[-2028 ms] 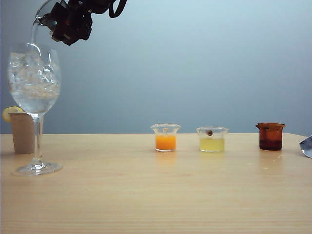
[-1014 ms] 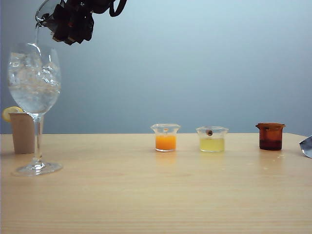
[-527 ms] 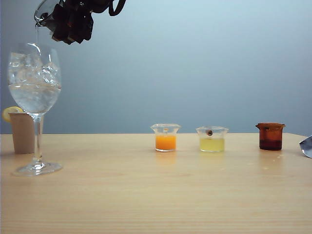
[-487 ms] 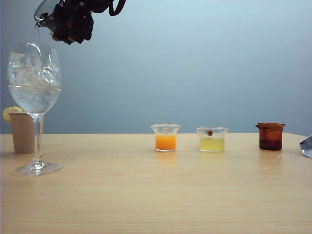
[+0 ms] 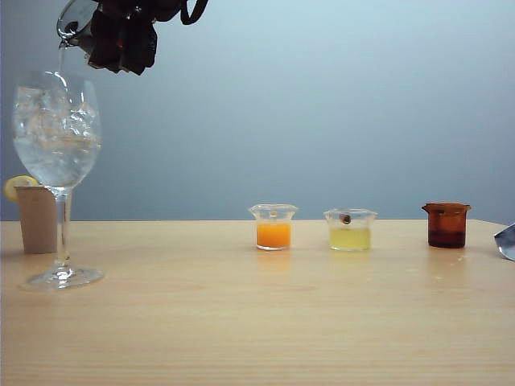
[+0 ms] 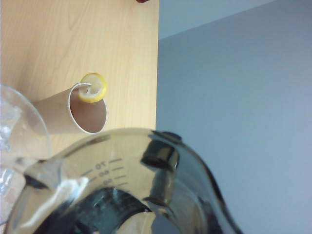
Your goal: Pick up the first measuring cup from the left, pour the coconut rum inside into the goblet, and finally put the measuring cup back in its original place.
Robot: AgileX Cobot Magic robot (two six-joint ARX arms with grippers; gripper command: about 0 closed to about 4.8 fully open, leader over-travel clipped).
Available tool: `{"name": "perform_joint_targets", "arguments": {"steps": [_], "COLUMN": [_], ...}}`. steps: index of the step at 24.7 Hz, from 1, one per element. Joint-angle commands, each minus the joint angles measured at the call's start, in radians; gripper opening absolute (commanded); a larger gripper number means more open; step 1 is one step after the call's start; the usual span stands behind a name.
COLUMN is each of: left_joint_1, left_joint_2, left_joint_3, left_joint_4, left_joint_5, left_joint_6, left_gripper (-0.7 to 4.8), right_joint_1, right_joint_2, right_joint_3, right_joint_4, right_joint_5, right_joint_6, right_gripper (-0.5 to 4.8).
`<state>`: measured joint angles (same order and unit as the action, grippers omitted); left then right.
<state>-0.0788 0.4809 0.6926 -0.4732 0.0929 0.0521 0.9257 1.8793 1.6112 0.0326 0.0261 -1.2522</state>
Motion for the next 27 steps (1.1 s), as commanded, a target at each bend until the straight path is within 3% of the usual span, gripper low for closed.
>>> {"name": "perform_joint_targets", "arguments": {"steps": [1,27], "left_joint_1": [0.002,0.002], "left_joint_2": [-0.001,-0.001], "left_joint_3": [0.003,0.003], "left_joint_4": [0.008,0.008], "left_joint_5": [-0.002,-0.002], "left_joint_6": [0.000,0.000], "left_gripper": [-0.04,-0.04], "right_joint_1": [0.004,0.005], "right_joint_2": [-0.008,-0.008], "right_joint_3": [0.006,0.006], "right_joint_4": [0.032,0.032], "right_joint_5": [0.001,-0.007], "right_joint_6": [-0.025,-0.250], "right_gripper": [0.84,0.84]}}
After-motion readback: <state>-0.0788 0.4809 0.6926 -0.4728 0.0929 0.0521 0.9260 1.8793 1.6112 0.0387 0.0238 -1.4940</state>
